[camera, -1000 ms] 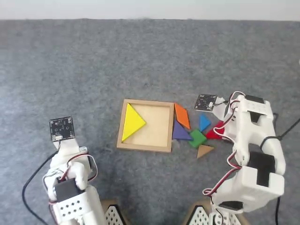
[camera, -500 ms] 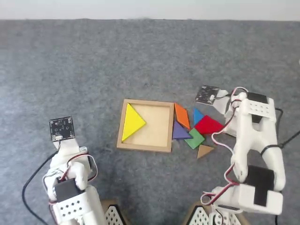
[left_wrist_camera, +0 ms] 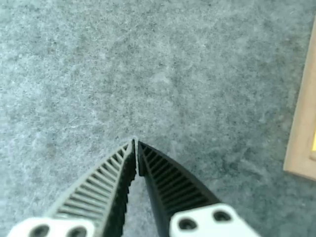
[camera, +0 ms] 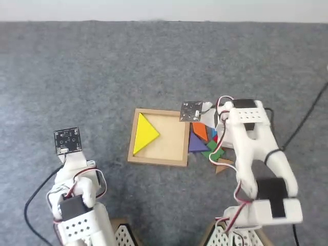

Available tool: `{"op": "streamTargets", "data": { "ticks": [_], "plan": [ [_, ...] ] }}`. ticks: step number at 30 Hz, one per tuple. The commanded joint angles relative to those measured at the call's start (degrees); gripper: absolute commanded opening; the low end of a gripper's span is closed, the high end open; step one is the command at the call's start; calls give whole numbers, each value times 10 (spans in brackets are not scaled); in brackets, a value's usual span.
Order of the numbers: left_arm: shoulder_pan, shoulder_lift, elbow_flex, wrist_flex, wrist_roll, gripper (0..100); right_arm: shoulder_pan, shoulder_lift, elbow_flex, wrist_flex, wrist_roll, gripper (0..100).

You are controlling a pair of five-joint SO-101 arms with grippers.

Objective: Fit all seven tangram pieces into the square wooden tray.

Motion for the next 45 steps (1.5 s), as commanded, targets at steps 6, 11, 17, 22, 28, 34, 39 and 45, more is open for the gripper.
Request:
{"op": "streamTargets", "data": {
  "ticks": [6,11,17,22,28,34,39,45],
  "plan": [
    [-4,3,-10,-10,0,12,34,50,-6,-21,47,398],
    [-4,3,-10,-10,0,12,51,50,-4,-20,68,397],
    [-4,3,-10,-10,0,12,46,50,-6,-22,68,242],
    [-4,3,-10,-10,0,12,47,44,-6,-23,67,104],
    [-4,3,-10,-10,0,12,51,37,-7,-19,67,63],
    [-4,3,-10,-10,0,12,47,-28,-5,5,66,87],
    [-4,3,-10,-10,0,12,49,-56,2,15,66,128],
    [-4,3,-10,-10,0,12,51,-25,13,-40,11,43]
  ]
}}
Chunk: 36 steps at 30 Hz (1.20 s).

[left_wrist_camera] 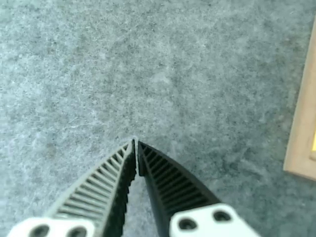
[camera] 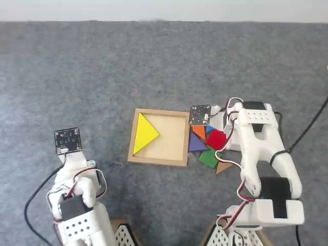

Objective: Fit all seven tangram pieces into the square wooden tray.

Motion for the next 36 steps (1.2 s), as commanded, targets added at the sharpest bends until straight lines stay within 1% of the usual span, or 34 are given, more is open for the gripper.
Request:
{"op": "streamTargets", "data": {
  "ticks": [1,2,5,11,13,16,18,19,21,23,25,26,28,31,33,36],
  "plan": [
    [-4,3,-10,-10,0,12,4,-5,-5,-46,-57,9],
    [-4,3,-10,-10,0,12,3,-4,-5,-53,-69,3],
    [-4,3,-10,-10,0,12,1,-8,-5,-44,-69,28],
    [-4,3,-10,-10,0,12,0,-70,5,9,-41,33],
    [-4,3,-10,-10,0,12,-18,-99,28,-2,-42,64],
    [-4,3,-10,-10,0,12,-61,-122,66,-32,-50,147],
    [-4,3,-10,-10,0,12,-94,-116,72,-67,-97,180],
    [-4,3,-10,-10,0,12,-110,-109,72,-93,-131,177],
    [-4,3,-10,-10,0,12,-132,-85,71,-145,-185,140],
    [-4,3,-10,-10,0,12,-143,-58,70,-182,-209,77],
    [-4,3,-10,-10,0,12,-144,-29,60,-194,-229,13],
    [-4,3,-10,-10,0,12,-142,-15,53,-193,-236,2],
    [-4,3,-10,-10,0,12,-131,7,42,-184,-237,19],
    [-4,3,-10,-10,0,12,-105,23,40,-178,-235,8],
    [-4,3,-10,-10,0,12,-81,25,44,-175,-212,7],
    [-4,3,-10,-10,0,12,-38,23,43,-139,-164,7]
  ]
}}
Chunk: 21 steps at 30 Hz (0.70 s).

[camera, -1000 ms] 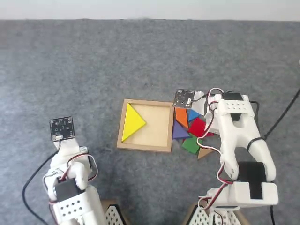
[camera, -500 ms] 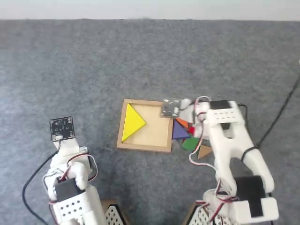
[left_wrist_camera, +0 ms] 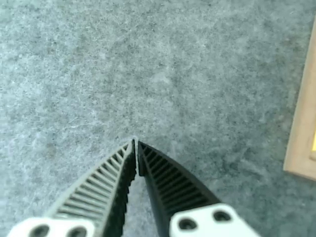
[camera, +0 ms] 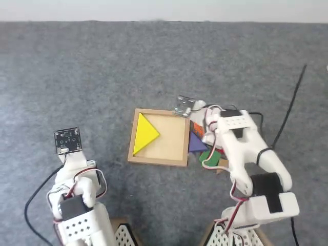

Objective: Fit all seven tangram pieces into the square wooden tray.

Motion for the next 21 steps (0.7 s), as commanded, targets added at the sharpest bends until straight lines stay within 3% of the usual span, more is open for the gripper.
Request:
{"op": "streamTargets", "data": {
  "ticks": [1,10,16,21],
  "plan": [
    [-4,3,-10,-10,0,12,54,-6,-17,36,55,7],
    [-4,3,-10,-10,0,12,200,-17,-20,65,171,7],
    [-4,3,-10,-10,0,12,247,-129,-19,80,171,11],
    [-4,3,-10,-10,0,12,248,-241,-16,187,162,136]
  ]
}}
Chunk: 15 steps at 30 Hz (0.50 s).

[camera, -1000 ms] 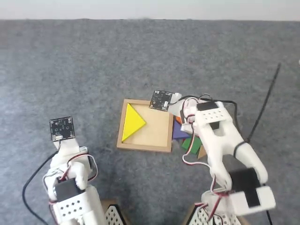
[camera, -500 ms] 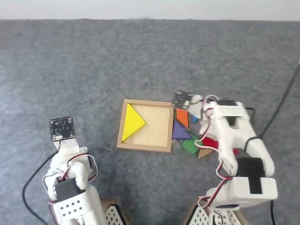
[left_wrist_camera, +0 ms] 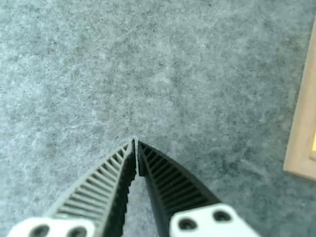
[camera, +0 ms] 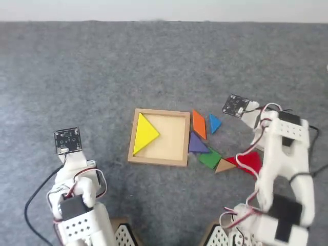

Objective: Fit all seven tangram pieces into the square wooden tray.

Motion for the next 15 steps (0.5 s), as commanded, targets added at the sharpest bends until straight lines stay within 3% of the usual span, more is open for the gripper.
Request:
{"op": "streamTargets", "data": {
  "ticks": [1,5,15],
  "plan": [
    [-4,3,-10,-10,0,12,4,-90,-12,73,-6,171],
    [-4,3,-10,-10,0,12,5,-123,28,103,-6,252],
    [-4,3,-10,-11,0,12,-19,-131,106,100,-6,256]
  ]
}}
